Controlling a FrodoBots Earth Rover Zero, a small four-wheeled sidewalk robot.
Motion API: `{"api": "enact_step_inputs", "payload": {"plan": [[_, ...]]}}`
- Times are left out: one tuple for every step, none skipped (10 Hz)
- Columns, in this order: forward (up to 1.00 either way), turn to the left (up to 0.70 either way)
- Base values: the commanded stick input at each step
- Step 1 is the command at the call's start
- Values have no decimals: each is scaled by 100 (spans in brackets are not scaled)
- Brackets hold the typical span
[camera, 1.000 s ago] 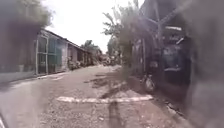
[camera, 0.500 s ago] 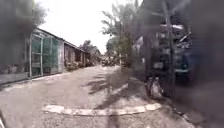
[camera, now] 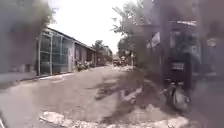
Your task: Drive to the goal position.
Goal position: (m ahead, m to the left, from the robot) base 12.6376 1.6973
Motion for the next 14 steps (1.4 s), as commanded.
{"api": "enact_step_inputs", "payload": {"plan": [[70,0],[70,0],[70,0],[70,0],[70,22],[70,8],[70,0],[70,0],[70,0],[70,0],[70,0],[70,0],[70,0],[70,0]]}}
